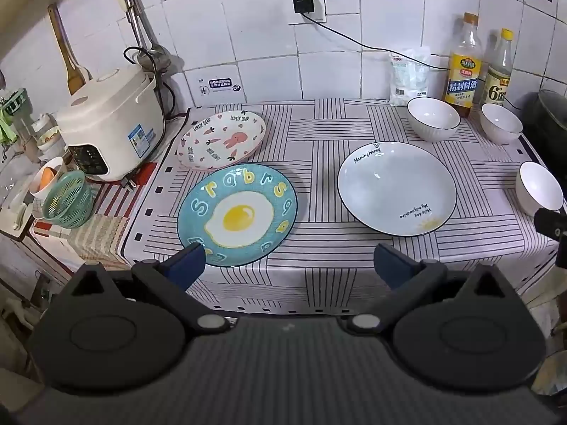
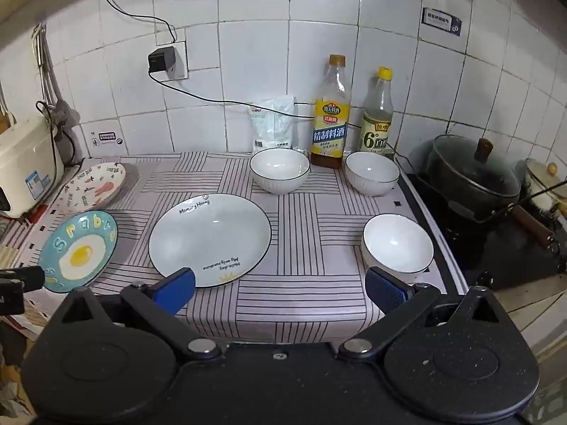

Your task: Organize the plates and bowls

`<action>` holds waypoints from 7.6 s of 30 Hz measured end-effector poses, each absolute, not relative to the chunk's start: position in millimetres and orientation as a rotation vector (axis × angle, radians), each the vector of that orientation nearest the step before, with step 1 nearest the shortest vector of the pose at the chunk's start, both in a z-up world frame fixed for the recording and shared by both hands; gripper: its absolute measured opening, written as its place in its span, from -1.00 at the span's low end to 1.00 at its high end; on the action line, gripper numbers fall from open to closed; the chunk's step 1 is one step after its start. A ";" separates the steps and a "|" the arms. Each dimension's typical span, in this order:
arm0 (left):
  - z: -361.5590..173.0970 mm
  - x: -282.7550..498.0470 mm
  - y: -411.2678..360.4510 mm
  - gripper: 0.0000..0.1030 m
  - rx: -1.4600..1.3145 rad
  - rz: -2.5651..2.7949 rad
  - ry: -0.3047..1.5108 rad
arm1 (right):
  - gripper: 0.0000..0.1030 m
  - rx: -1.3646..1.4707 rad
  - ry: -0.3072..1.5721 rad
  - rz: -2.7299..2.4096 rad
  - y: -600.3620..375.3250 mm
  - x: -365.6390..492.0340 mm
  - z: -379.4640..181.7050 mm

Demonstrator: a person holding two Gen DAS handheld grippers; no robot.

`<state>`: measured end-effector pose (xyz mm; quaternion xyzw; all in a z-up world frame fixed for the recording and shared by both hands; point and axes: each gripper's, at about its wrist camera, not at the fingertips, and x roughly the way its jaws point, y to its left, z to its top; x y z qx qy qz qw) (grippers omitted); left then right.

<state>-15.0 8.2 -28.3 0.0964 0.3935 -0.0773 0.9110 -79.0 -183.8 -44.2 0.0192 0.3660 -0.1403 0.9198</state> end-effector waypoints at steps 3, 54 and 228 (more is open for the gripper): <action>-29.7 -15.2 8.0 1.00 0.202 -0.151 0.808 | 1.00 0.035 0.742 -0.286 -183.8 -77.7 -43.0; -25.2 24.5 -9.7 0.99 0.126 -0.235 0.898 | 1.00 -0.147 0.467 -0.101 -177.3 -60.9 -47.8; -70.9 102.8 42.8 0.87 0.228 -0.297 0.887 | 0.88 0.018 0.625 0.219 -120.2 48.5 -90.1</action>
